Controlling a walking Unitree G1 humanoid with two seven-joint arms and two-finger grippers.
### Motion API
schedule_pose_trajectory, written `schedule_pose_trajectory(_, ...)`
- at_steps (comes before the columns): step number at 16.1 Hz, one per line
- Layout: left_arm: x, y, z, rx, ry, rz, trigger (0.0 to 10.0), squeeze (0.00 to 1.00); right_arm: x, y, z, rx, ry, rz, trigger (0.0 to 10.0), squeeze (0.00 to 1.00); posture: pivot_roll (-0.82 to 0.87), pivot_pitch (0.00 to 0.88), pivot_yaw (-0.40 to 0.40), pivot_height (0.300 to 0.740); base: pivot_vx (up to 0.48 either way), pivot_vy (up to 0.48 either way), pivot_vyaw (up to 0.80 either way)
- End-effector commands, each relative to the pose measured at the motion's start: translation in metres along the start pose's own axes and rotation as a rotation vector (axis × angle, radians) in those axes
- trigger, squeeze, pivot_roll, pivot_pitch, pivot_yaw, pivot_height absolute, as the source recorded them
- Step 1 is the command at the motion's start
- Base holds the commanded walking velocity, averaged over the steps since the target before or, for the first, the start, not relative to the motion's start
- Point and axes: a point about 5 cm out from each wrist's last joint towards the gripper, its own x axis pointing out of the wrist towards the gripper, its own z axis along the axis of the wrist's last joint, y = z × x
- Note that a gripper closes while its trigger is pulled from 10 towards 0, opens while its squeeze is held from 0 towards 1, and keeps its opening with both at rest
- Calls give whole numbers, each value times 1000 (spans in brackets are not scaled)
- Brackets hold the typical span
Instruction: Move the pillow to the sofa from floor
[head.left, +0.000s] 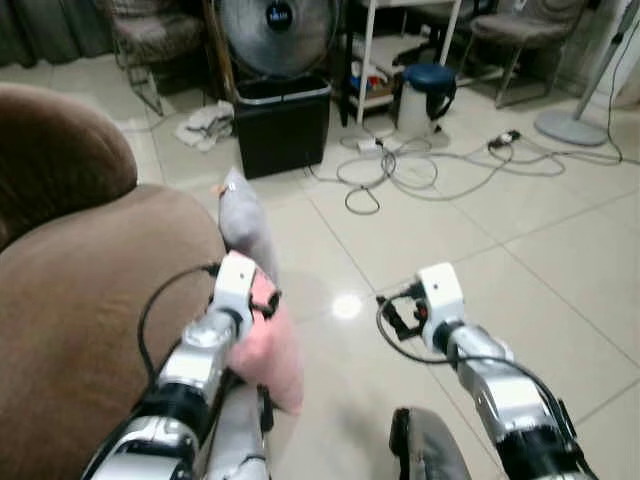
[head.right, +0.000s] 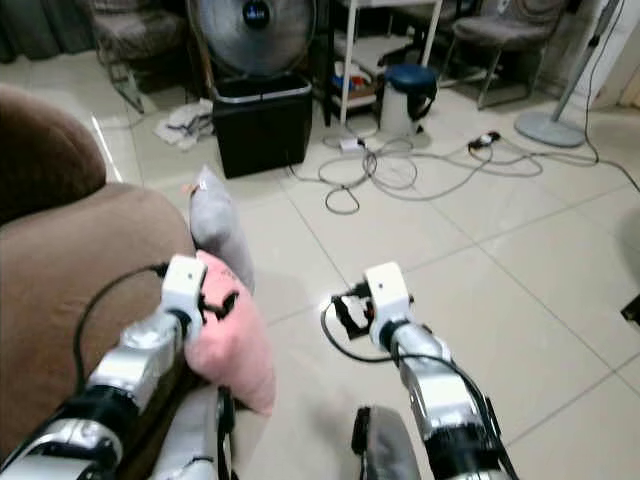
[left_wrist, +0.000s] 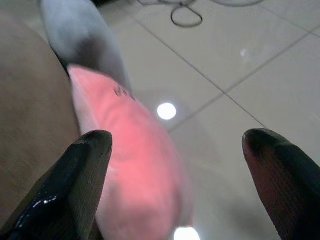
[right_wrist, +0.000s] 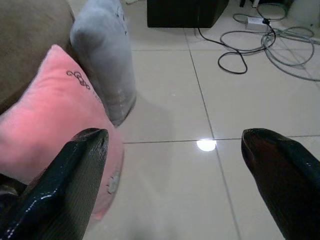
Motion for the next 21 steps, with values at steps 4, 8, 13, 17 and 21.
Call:
schedule_pose_trajectory(4, 6, -7, -12, -49, 70, 69, 10000, 1000, 1, 6, 14, -98, -5, 104, 10000, 0, -43, 0, -55, 581, 0, 0, 0)
schedule_pose_trajectory(8, 5, -4, -22, -60, 116, 118, 10000, 1000, -9, 11, 22, -108, 13, 232, 10000, 0, -65, 59, -87, 581, 0, 0, 0)
schedule_pose_trajectory(13, 0, 24, -24, -22, 103, 265, 10000, 1000, -31, 37, 23, -172, -9, 415, 10000, 0, -57, 228, -79, 581, 0, 0, 0)
schedule_pose_trajectory(17, -4, 46, -13, -41, 22, 365, 10000, 1000, -34, 57, 30, -147, -50, 480, 10000, 0, -44, 311, -59, 581, 0, 0, 0)
schedule_pose_trajectory(21, -8, 47, -27, -38, 44, 393, 10000, 1000, -57, 66, -3, -260, 60, 499, 10000, 0, -76, 254, -40, 581, 0, 0, 0)
